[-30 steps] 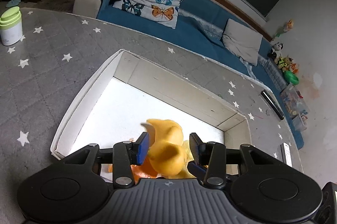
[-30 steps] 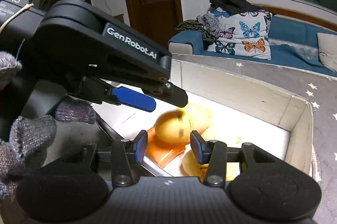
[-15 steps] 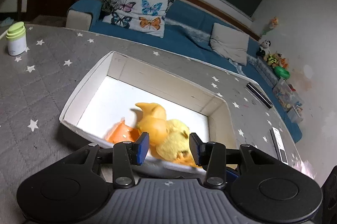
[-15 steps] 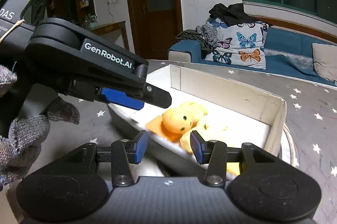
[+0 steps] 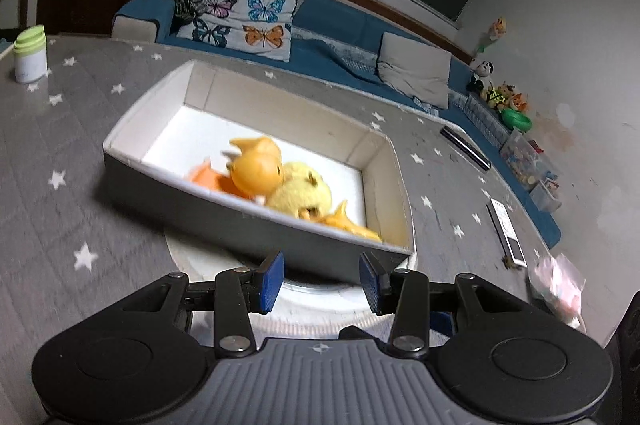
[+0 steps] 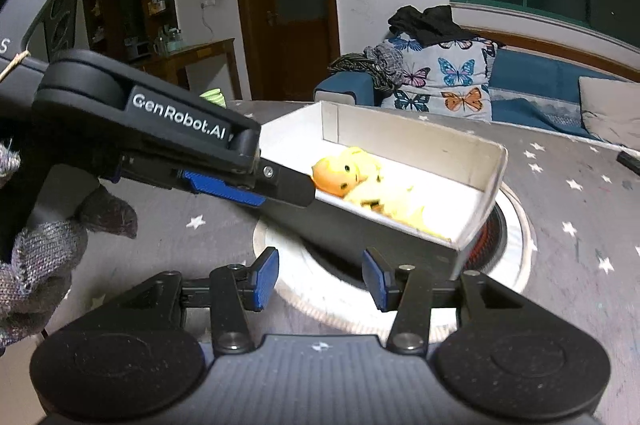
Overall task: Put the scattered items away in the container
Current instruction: 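Move both tools down to the bright green pack on the table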
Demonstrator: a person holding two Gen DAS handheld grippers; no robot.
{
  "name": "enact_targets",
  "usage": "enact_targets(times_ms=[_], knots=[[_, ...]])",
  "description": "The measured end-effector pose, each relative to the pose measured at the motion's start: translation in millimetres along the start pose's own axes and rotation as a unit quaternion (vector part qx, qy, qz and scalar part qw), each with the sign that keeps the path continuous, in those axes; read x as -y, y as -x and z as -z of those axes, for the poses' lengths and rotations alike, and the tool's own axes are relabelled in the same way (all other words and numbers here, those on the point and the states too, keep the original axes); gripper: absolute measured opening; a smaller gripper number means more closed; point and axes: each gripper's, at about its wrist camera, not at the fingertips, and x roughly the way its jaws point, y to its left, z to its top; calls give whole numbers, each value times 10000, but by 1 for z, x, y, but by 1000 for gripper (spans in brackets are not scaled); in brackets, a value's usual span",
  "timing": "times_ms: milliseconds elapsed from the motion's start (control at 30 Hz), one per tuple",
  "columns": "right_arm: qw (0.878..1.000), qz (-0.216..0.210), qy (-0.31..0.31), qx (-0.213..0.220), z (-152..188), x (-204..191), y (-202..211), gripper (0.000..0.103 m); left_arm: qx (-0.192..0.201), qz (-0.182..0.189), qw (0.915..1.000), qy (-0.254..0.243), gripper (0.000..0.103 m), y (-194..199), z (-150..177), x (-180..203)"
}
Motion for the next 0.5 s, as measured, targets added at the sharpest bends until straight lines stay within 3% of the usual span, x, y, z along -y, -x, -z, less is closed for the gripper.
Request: enact_targets(times_ms=[100,200,333,500], knots=[[10000,38,-35,-8,8,1,10,61,-56,-37,10000,-45,45,2,11,4],[9999,109,19,-16,18,0,21,62,-133,-20,9999,-63,45,2,21,7],[9997,189,95,-90,31,-2,32,73,-244,54,9996,-91,45,1,33,12],[9995,253,101,-182,45,-3,40,76,-389,139,9990,-143,45,-3,44,19]])
